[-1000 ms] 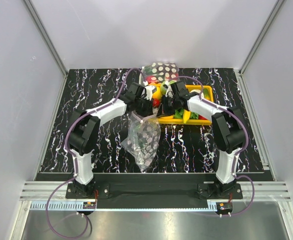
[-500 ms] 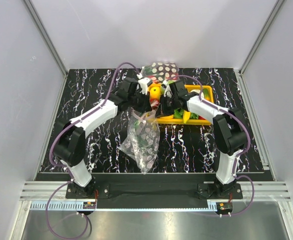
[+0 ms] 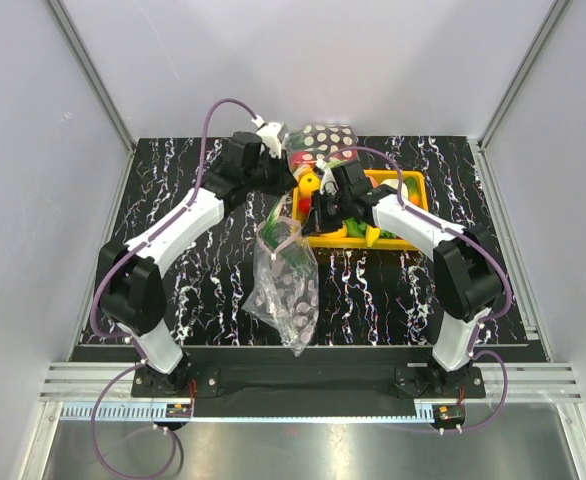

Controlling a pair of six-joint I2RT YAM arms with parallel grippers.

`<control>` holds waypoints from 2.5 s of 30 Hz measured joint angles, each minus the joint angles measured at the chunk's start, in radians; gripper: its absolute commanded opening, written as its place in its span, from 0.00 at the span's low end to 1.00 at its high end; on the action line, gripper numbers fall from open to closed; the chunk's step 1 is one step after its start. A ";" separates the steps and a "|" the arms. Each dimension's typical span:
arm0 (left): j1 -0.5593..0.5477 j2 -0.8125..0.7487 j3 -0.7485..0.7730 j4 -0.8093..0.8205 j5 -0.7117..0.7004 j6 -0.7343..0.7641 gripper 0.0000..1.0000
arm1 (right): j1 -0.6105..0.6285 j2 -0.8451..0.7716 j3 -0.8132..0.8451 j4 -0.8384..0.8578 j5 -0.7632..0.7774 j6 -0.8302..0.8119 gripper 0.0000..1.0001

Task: Open the zip-top bag and remove the fake food
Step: Pick up the fake vegetable from the zipper food storage bag, then place the fake vegetable in the bin.

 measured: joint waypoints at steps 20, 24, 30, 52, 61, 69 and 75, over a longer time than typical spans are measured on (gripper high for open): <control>0.189 -0.111 0.162 0.032 -0.275 -0.043 0.00 | 0.080 0.023 0.021 -0.093 0.011 -0.090 0.00; 0.213 -0.128 0.198 0.026 -0.278 -0.045 0.00 | 0.083 0.034 0.031 -0.100 0.012 -0.089 0.16; 0.204 -0.124 0.225 -0.053 -0.230 -0.064 0.00 | 0.081 0.027 0.107 -0.160 0.040 -0.104 0.79; 0.051 0.138 0.469 -0.297 -0.077 -0.198 0.00 | 0.013 -0.335 0.282 -0.214 0.195 -0.204 0.92; 0.046 0.125 0.363 -0.148 0.065 -0.414 0.00 | 0.013 -0.199 0.204 0.016 0.072 -0.070 0.89; 0.036 0.094 0.261 -0.047 0.130 -0.549 0.00 | 0.015 -0.177 0.152 0.097 0.078 -0.034 0.60; 0.034 0.039 0.218 0.034 0.153 -0.615 0.15 | 0.017 -0.177 0.135 0.115 0.090 -0.026 0.20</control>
